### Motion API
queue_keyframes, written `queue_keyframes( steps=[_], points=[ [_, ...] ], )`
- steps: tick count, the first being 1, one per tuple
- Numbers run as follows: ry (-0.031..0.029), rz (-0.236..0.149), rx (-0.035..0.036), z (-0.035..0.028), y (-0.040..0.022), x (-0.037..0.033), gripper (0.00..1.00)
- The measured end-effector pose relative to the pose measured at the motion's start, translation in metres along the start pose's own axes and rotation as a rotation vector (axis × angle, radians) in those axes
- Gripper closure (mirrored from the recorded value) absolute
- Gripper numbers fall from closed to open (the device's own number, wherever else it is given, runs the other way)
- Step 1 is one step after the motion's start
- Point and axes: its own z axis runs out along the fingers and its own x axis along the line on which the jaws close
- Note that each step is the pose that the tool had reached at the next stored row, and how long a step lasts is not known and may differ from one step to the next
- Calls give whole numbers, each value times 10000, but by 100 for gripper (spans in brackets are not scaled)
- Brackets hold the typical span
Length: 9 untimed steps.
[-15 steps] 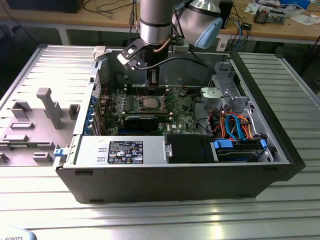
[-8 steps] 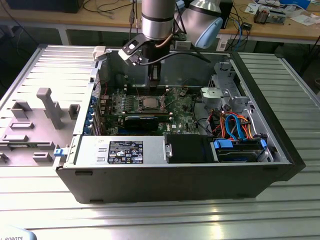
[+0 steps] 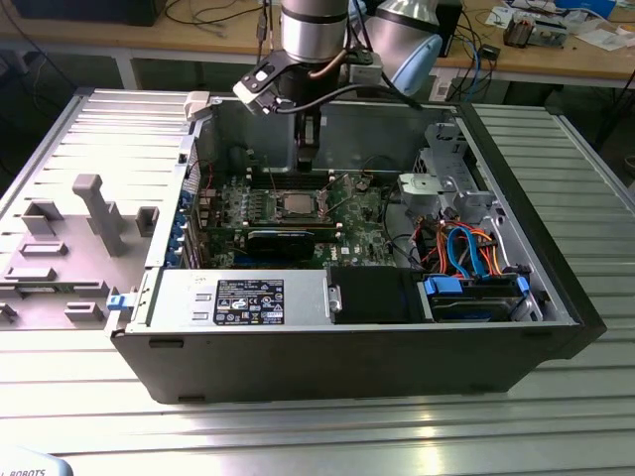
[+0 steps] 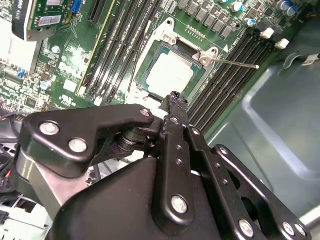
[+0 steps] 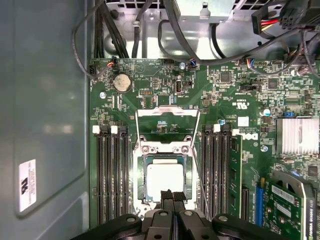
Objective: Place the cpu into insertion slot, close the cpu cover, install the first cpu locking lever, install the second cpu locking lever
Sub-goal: 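Place the cpu into insertion slot, then close the cpu cover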
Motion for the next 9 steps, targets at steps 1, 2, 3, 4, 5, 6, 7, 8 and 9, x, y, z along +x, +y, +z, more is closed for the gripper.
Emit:
queue_keyframes(
  steps=[1,2,3,4,5,6,7,8,9],
  points=[
    [0,0,1,-22,0,-1,89],
    [3,1,0,-38,-1,-1,89],
    [9,0,-1,-69,0,-2,89],
    [16,0,0,-87,-1,-2,89],
    [21,0,0,-107,-1,-3,89],
    [25,0,-1,-116,-1,-3,89],
    [30,0,-2,-117,-1,-3,89],
    [31,0,-2,-117,-1,-3,89],
    [32,0,0,-118,-1,-3,89]
  ],
)
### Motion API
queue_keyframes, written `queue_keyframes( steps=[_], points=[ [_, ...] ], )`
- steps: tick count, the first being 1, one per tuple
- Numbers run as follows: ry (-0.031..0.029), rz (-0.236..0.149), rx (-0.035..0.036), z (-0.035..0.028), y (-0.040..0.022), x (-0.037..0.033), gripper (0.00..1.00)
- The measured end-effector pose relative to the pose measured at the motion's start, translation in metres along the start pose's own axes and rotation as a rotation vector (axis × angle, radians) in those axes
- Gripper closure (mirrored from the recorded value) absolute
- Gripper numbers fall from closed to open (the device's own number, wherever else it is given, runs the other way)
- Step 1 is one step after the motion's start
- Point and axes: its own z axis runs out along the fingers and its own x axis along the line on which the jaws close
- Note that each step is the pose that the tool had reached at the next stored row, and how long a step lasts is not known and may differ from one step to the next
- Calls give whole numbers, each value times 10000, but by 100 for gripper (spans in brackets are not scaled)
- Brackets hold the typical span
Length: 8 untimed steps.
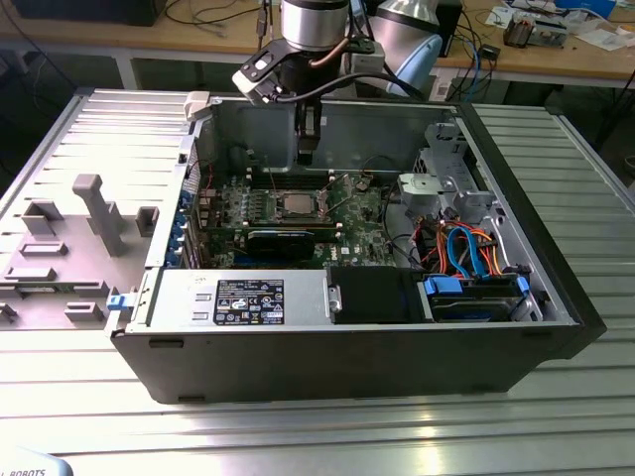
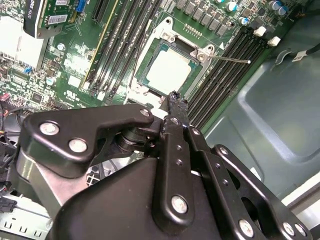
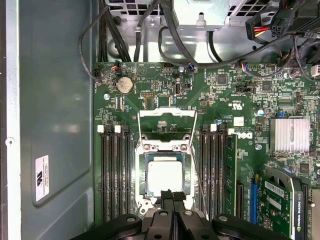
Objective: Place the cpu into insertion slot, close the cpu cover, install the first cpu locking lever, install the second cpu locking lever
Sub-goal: 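Close the cpu cover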
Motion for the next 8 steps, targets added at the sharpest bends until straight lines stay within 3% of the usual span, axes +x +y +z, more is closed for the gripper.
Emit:
queue_keyframes(
  steps=[8],
  points=[
    [2,1,0,1,13,0,89]
  ],
)
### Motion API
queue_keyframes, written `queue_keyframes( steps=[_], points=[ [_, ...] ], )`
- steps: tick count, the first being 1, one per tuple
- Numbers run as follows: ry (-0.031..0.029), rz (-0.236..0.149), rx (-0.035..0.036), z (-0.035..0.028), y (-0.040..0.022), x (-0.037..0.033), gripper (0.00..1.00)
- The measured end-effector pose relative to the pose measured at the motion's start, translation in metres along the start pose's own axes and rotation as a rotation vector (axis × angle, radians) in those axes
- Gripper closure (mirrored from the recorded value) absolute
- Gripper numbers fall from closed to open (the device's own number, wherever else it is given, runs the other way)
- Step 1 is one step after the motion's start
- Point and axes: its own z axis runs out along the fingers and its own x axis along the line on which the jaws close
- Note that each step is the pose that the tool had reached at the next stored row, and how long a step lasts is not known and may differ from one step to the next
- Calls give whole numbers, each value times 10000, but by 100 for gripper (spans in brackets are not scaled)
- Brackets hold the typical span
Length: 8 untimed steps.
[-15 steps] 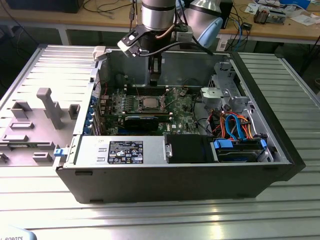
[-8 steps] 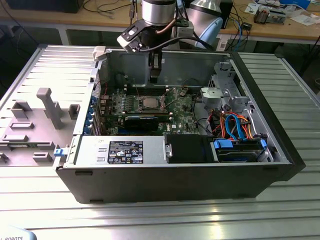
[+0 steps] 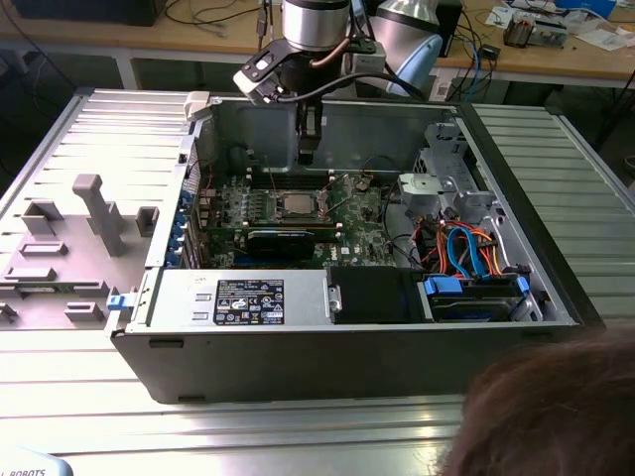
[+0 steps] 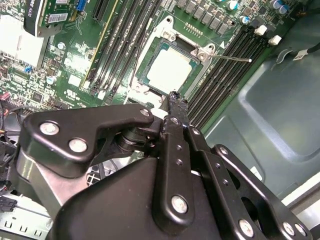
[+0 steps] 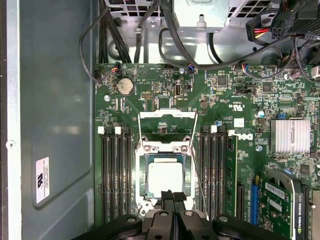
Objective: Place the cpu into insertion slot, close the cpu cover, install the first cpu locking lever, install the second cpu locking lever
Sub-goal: 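Close the cpu cover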
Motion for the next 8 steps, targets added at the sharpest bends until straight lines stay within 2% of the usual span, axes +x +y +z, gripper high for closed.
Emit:
queue_keyframes(
  steps=[8],
  points=[
    [0,-1,0,0,14,0,89]
  ],
)
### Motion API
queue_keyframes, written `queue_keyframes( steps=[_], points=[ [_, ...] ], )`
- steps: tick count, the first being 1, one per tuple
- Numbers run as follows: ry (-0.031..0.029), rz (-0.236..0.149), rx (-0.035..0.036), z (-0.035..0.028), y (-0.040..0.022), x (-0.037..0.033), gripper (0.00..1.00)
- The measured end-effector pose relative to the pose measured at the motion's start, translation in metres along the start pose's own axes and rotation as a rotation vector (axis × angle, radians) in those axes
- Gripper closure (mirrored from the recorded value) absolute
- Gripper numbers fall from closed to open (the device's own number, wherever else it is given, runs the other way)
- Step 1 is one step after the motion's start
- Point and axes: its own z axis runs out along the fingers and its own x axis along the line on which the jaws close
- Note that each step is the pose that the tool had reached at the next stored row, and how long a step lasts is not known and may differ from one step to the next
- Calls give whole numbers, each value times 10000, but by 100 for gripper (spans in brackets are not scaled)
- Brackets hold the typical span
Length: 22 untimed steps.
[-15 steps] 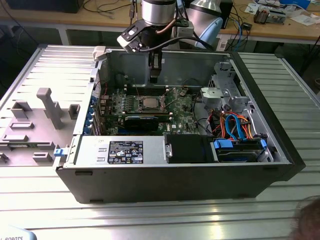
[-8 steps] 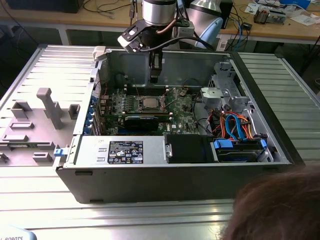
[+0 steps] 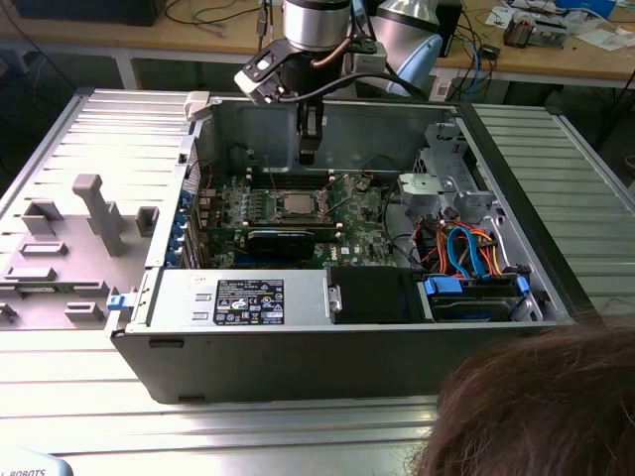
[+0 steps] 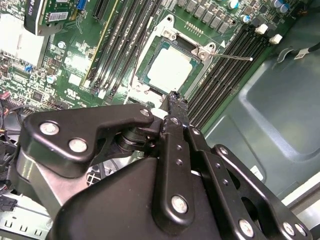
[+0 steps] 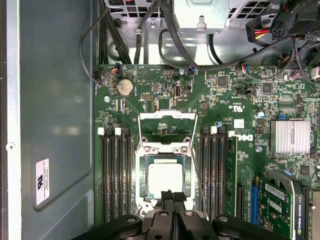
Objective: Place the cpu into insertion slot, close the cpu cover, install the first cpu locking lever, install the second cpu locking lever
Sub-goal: 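Close the cpu cover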
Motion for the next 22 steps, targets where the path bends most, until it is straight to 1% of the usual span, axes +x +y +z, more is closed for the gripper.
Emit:
queue_keyframes(
  steps=[8,11,13,22],
  points=[
    [0,0,0,1,51,0,89],
    [0,0,0,1,92,-1,89],
    [0,0,0,1,107,0,89],
    [0,0,0,3,149,-1,89]
  ],
)
